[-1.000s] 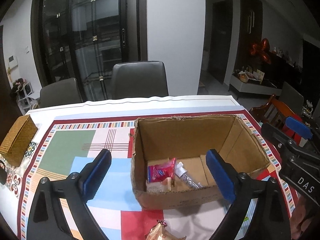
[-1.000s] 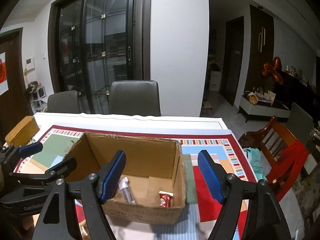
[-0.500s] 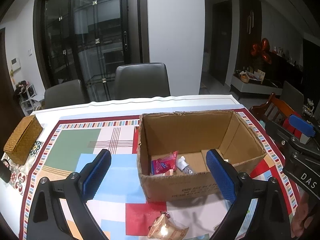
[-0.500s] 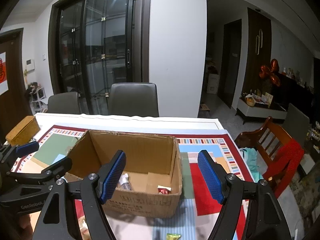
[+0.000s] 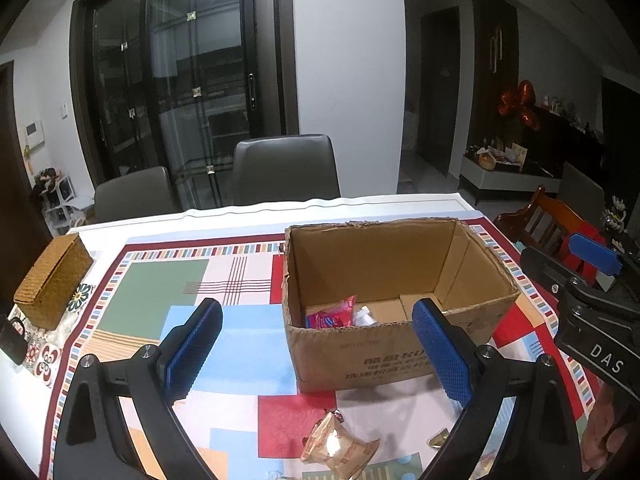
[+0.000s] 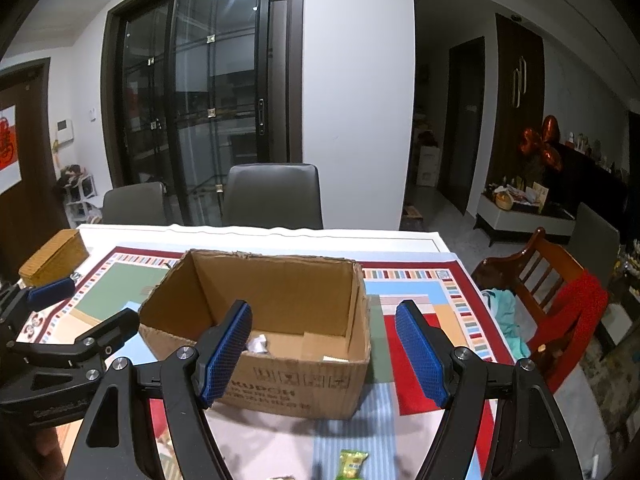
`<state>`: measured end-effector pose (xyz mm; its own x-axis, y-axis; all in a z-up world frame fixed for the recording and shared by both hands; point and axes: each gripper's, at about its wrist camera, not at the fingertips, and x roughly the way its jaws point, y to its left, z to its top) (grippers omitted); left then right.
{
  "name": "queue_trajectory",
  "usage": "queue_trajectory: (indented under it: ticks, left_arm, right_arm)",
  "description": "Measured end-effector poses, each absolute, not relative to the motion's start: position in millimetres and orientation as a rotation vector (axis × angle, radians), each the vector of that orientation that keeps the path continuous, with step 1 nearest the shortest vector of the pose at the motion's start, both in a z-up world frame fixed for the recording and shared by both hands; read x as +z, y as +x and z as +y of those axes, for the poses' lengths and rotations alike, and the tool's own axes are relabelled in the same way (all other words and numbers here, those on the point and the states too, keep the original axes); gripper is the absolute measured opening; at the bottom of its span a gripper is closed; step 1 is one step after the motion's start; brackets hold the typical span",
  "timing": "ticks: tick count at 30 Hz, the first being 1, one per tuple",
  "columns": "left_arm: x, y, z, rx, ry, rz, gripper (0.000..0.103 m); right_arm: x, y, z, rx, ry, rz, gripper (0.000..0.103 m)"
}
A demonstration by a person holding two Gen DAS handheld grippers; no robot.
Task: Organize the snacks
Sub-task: 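Withdraw both open tools from the box back toward the remaining snacks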
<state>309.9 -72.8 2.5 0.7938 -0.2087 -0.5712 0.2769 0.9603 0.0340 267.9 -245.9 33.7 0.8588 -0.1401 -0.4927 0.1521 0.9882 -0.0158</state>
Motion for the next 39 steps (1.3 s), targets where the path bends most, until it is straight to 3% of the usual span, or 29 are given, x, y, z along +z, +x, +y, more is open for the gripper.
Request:
queue_trajectory:
  ticks: [39]
  left_arm:
    - [-62.2,266.3,-66.5,-0.35,0.177,0.655,0.097]
  right_arm:
    - [-22.9,226.2,-227.4,-0.126,0.002,0.63,0.075]
